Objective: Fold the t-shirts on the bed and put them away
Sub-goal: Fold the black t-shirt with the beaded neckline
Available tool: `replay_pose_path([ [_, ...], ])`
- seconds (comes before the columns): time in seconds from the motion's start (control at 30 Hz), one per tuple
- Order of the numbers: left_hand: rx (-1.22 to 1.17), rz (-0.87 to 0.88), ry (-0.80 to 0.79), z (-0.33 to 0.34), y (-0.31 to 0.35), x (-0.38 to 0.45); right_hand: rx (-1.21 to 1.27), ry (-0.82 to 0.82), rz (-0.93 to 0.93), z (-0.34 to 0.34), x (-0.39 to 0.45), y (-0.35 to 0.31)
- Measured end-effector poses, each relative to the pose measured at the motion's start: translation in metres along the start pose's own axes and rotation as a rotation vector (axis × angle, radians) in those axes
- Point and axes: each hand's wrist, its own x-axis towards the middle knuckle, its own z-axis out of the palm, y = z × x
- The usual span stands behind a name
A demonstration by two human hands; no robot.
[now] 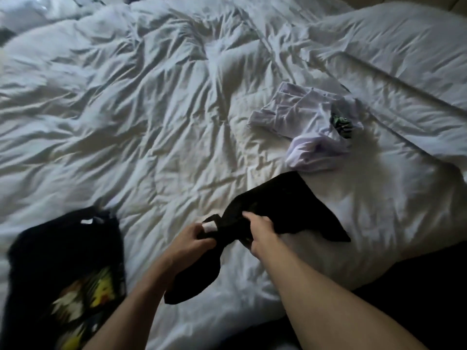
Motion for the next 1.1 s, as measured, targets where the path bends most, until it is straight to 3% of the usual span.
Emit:
replay_pose_path([
  [0.1,0.030,-0.106,0.021,-0.015,-0.034,-0.018,-0.199,-0.073,-0.175,0.013,-0.018,0.022],
  [0.2,0.183,-0.146,-0.062,-0.031,-0.067,-0.027,-0.460,-0.156,-0.433,0.032,-0.041,0.029],
  [0.3,-0.023,-0.177,-0.093,-0.036,-0.081,-0.033,-0.695,-0.217,-0.618,0.048,-0.059,0.043],
  [0.43,-0.314,-0.168,0.373,-0.041,-0.091,-0.014,-0.857,-0.259,-0.543,0.046,-0.068,0.081],
  [0.47,-0.310,-0.183,0.413,-0.038,-0.089,-0.008,-0.884,-0.276,-0.518,0.043,-0.071,0.088],
  [0.6,-0.006,-0.269,0.171,-0.007,-0.076,0.001,-1.012,-0.306,-0.406,0.026,-0.073,0.104],
  [0.7,0.132,-0.334,0.182,0.007,-0.078,-0.001,-0.795,-0.317,-0.272,0.017,-0.065,0.112],
  [0.8,0.047,-0.359,0.287,0.016,-0.085,-0.014,-0.294,-0.204,-0.044,0.007,-0.058,0.114],
  [0.9,-0.084,-0.246,0.327,0.030,-0.085,-0.033,-0.009,-0.119,0.098,-0.004,-0.045,0.119],
  [1.0,-0.110,-0.181,0.316,0.039,-0.083,-0.047,0.045,-0.146,0.174,-0.003,-0.045,0.114],
  [1.1,-0.116,-0.203,0.259,0.036,-0.078,-0.052,-0.092,-0.213,0.082,-0.003,-0.048,0.102],
])
